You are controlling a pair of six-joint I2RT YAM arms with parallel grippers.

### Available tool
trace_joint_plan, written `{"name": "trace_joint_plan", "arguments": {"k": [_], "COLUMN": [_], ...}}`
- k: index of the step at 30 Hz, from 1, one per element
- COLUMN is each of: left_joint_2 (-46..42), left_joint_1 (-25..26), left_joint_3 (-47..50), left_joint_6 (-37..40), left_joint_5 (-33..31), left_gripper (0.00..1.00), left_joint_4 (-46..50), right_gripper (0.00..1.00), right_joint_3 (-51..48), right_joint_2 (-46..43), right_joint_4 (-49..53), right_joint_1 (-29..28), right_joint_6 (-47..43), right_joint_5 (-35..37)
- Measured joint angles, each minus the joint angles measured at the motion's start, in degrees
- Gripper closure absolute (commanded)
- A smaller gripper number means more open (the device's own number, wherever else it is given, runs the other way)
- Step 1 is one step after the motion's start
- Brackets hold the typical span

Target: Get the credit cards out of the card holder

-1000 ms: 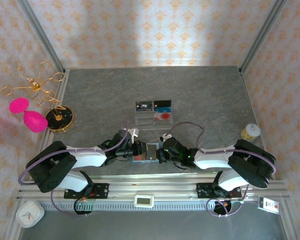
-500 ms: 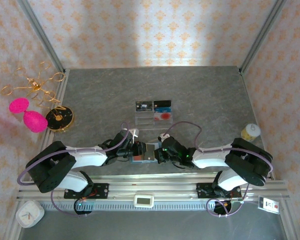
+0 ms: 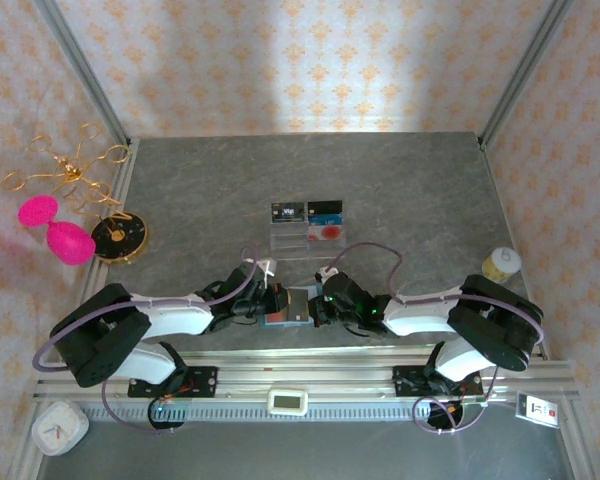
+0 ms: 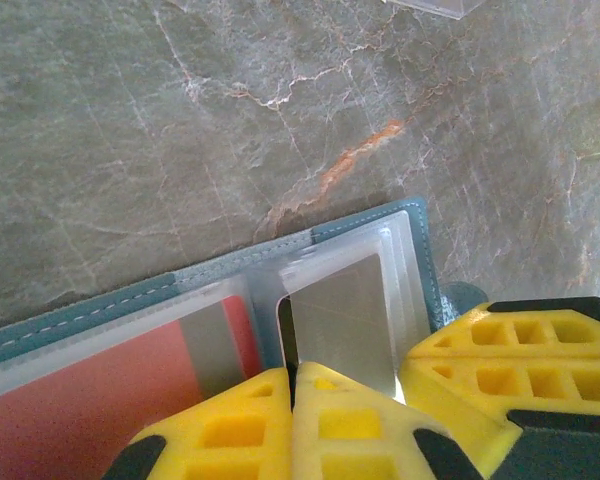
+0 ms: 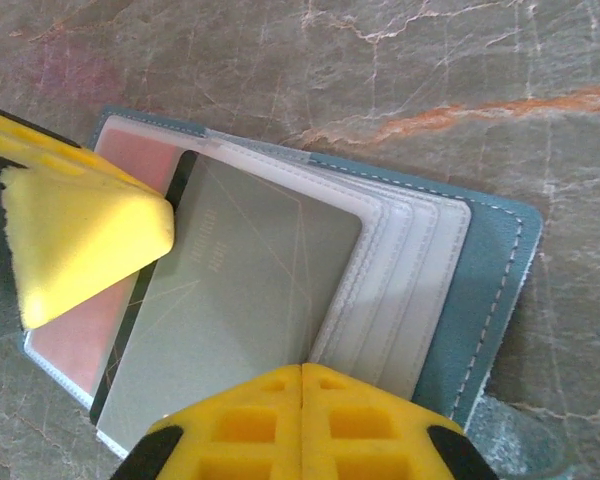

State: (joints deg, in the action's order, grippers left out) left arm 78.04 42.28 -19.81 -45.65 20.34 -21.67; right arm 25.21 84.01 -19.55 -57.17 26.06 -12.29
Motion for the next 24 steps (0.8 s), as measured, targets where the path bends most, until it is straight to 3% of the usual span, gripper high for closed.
{"name": "trace_joint_plan", "arguments": {"k": [9,16,19,24], "left_joint_2": [-6.9,-7.4,-7.5,-7.7], "left_joint_1": [-0.8,-1.1,-1.1,-1.1], "left_joint_3": [2.0,3.8,4.5,5.6], "left_joint_6": [0.5,0.7,0.7,0.5], "left_joint_5": [-0.3,-0.1,0.1,1.1], "left_gripper": [1.0,1.0,1.0,1.0], "left_joint_4": [1.5,0.4,-0.5,-3.7], "right_gripper": [0.97,0.95,0.88,0.9], "right_joint_3": [0.0,-0.6,-0.7,-1.3], "right_joint_2": [0.2,0.0,-0.4,-1.7], "right_joint_4": [-0.4,-0.9,-0.7,-0.7], "right_joint_1": [0.0,0.0,0.0,0.0], "right_joint_6": [1.8,3.6,4.0,4.1], "right_joint_5": [0.9,1.8,2.1,2.0]}}
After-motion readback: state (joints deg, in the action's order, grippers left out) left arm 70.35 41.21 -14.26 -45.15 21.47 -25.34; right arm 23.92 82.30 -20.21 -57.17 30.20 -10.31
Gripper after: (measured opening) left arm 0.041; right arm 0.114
